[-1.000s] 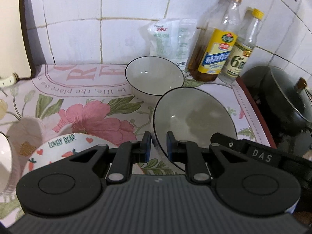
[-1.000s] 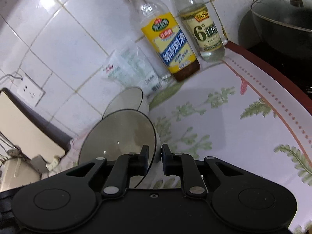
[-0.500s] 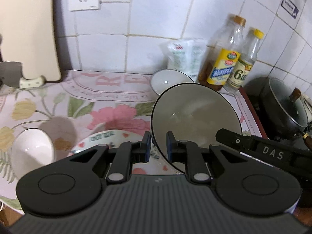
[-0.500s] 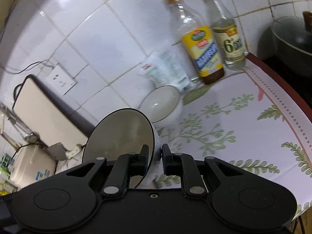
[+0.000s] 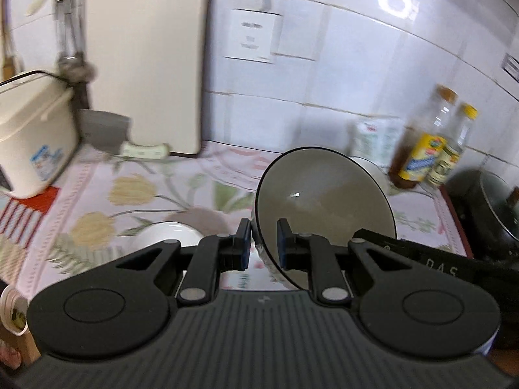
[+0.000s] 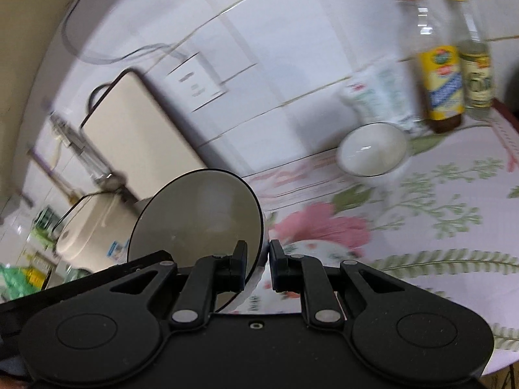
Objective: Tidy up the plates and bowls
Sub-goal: 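Lift the white bowl and carry it over the first placed bowl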
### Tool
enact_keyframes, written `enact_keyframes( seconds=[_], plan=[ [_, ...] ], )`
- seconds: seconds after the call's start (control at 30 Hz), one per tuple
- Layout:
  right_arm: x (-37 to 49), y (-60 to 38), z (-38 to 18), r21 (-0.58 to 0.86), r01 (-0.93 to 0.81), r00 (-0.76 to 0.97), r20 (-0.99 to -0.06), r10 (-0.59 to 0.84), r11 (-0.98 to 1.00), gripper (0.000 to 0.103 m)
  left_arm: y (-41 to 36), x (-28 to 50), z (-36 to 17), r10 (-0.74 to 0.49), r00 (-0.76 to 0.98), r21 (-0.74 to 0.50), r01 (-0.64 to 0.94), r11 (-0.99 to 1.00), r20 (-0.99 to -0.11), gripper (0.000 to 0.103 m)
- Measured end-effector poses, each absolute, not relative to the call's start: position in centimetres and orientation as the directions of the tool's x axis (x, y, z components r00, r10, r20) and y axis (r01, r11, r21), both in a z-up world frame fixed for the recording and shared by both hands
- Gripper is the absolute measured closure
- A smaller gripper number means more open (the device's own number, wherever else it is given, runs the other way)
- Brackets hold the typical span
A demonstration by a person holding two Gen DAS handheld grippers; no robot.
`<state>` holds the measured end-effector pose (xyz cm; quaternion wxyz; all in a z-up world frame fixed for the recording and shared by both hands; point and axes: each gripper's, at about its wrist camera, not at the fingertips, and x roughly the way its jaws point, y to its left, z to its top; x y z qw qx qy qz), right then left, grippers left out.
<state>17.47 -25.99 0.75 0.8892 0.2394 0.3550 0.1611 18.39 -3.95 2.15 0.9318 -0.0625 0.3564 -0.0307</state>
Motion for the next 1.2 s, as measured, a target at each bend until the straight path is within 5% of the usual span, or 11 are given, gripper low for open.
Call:
enact_keyframes(
  seconds=[0.7, 1.2],
  plan=[
    [22.7, -12.8, -3.9, 0.460, -0.353, 0.536, -0.614, 0.579, 0.815, 0.085, 7.3, 20.4, -5.0, 0.036, 0.634, -0.125, -0.207, 0.970, -0.772, 0.088],
    [22.4, -9.2, -6.8, 0.220, -0.431, 0.565, -0.690, 0.452, 0.875, 0.085, 8.4, 21.8, -8.0, 0.013, 0.573, -0.132, -0.210, 0.969, -0.820, 0.088]
  ],
)
